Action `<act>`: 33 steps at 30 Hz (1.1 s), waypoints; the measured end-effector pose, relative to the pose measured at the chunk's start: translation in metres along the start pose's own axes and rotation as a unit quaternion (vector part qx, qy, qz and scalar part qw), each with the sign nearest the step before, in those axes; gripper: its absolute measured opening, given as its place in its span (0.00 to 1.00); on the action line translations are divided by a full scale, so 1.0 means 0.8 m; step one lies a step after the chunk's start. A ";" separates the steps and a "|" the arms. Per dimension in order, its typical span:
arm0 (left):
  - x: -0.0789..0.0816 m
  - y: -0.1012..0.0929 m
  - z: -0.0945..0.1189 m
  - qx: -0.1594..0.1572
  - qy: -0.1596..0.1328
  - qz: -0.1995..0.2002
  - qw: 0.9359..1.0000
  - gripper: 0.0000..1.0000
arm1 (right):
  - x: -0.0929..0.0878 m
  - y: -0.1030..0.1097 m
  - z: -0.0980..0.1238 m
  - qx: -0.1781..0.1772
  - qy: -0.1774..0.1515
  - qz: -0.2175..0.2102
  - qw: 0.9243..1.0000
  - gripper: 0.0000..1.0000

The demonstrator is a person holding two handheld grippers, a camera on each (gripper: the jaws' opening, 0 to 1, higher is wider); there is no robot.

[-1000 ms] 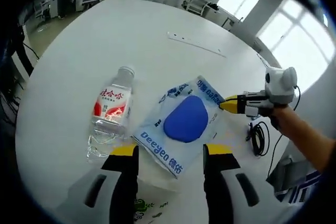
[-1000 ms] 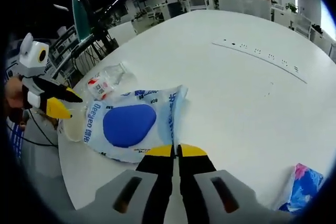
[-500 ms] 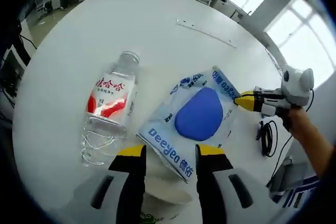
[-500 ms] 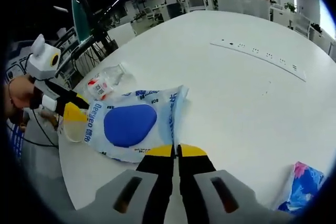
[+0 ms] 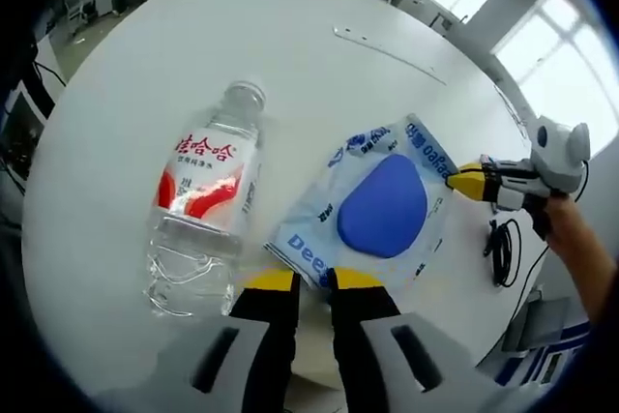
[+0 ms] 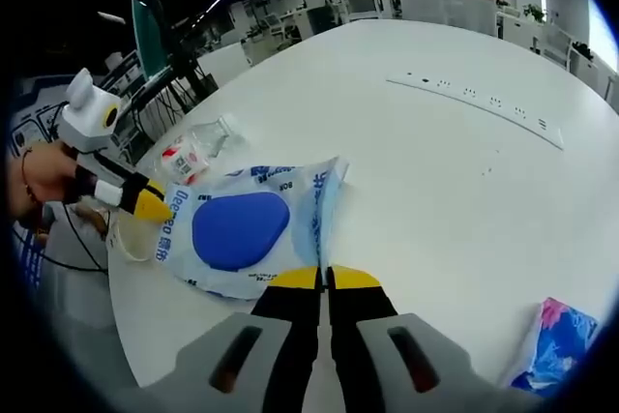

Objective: Arrange the tabletop items into an orderly group along one side of the table until the central work area is clear of visible clutter.

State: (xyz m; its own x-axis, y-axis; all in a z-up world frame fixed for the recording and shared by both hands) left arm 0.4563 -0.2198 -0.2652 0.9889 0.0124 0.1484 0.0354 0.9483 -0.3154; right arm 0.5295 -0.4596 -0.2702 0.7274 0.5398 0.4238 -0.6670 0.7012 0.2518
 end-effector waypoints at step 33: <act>0.046 -0.049 0.042 -0.039 -0.073 -0.045 0.996 0.00 | -0.020 -0.002 0.085 -0.044 -0.057 -0.024 0.997 0.00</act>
State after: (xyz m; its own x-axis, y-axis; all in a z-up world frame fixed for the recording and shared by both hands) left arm 0.4865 -0.2461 -0.2159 0.9498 -0.0195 0.3122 0.1390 0.9203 -0.3657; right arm 0.5077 -0.5009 -0.2186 0.7321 0.4508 0.5106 -0.6109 0.7661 0.1995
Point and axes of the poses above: the point that each gripper's makers call its tool centre point, and the gripper's own axes: z roughly backward along the fingers, y roughly to its left, x roughly out of its top, the point moved 8 cm from there along z, roughly backward along the fingers, and after that the axes turned 15 degrees about y, right-handed, at the moved point
